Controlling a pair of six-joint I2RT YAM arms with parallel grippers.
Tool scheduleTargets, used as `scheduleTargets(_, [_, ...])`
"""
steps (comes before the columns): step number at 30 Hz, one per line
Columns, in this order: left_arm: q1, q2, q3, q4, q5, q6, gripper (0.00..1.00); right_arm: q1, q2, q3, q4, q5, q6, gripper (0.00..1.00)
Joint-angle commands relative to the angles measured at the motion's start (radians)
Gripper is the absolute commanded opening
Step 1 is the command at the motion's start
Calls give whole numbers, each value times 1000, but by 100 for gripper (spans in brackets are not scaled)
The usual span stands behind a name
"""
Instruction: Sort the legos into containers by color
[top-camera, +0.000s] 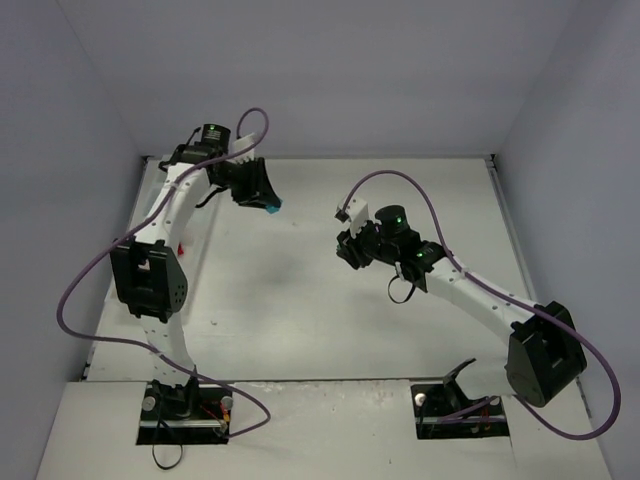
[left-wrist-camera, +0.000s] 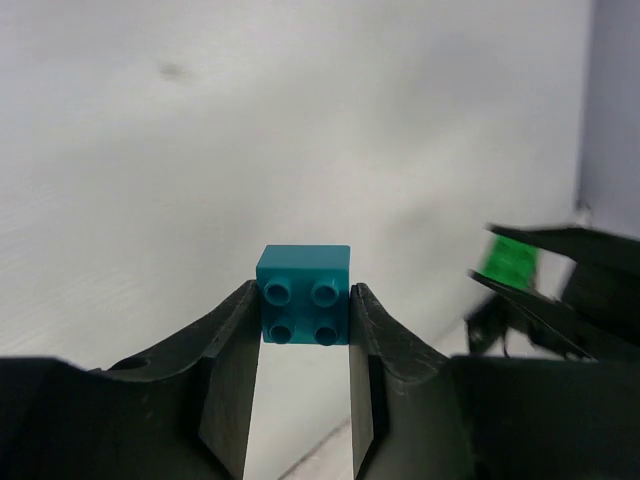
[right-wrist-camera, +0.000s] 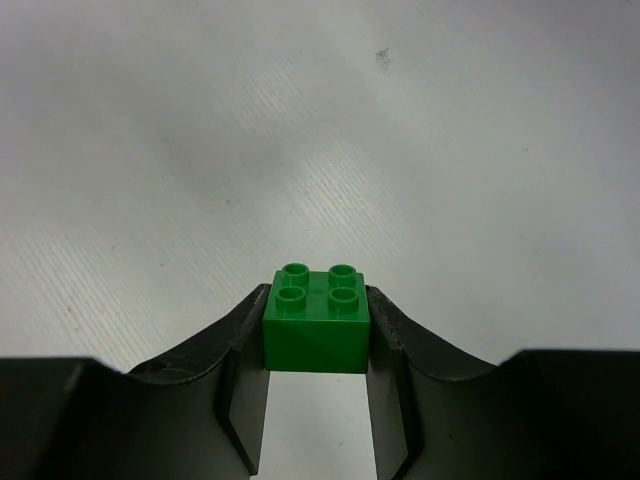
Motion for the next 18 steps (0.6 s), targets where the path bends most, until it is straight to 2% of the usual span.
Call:
scheduleTargets(1, [113, -101, 29, -2, -374, -2, 0, -5, -29, 29, 43, 2, 6, 0])
scheduleTargets(2, [154, -102, 29, 6, -453, -2, 0, -5, -26, 30, 43, -3, 6, 0])
scheduleTargets(3, [170, -102, 33, 10, -610, 1, 0, -7, -23, 32, 43, -7, 7, 0])
scheduleTargets(7, [240, -58, 62, 72, -864, 50, 0, -7, -15, 33, 45, -24, 7, 0])
scheduleTargets(12, [260, 58, 137, 99, -956, 124, 4, -14, -15, 36, 46, -37, 10, 0])
scheduleTargets(16, [268, 154, 180, 105, -930, 121, 5, -22, -21, 32, 45, -44, 20, 0])
scheduleTargets(18, [269, 171, 182, 125, -918, 119, 9, -24, -23, 27, 45, -46, 24, 0])
